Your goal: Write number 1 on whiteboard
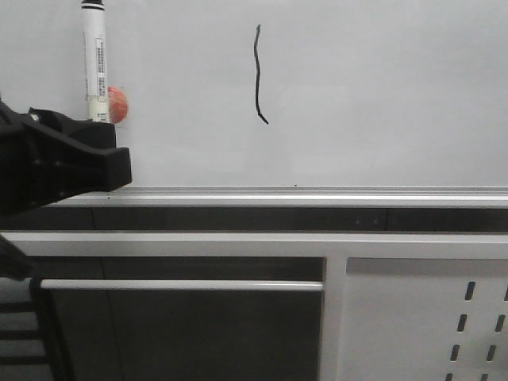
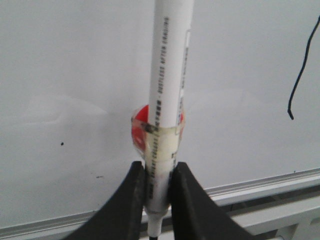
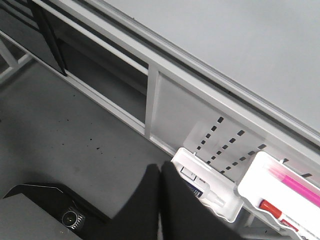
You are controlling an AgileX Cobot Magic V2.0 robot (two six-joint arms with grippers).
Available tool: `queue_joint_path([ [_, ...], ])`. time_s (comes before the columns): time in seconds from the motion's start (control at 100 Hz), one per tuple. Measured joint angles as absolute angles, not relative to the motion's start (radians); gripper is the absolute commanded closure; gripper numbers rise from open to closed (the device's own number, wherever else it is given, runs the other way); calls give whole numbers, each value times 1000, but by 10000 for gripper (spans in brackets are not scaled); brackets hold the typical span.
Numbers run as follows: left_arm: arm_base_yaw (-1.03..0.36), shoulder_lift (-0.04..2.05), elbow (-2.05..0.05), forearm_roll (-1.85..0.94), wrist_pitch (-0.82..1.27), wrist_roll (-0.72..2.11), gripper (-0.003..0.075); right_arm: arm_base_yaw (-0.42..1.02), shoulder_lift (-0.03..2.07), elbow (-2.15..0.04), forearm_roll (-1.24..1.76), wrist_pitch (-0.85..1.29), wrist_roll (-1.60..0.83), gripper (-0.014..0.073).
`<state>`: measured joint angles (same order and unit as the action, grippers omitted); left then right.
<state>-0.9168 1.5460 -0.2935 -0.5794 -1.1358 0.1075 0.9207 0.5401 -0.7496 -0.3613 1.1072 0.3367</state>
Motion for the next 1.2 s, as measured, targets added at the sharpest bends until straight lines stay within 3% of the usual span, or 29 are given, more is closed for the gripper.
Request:
queue_joint_path([
  [1.2, -804, 1522, -330, -487, -1138, 159, 738, 921, 540, -750, -361, 1107, 337, 647],
])
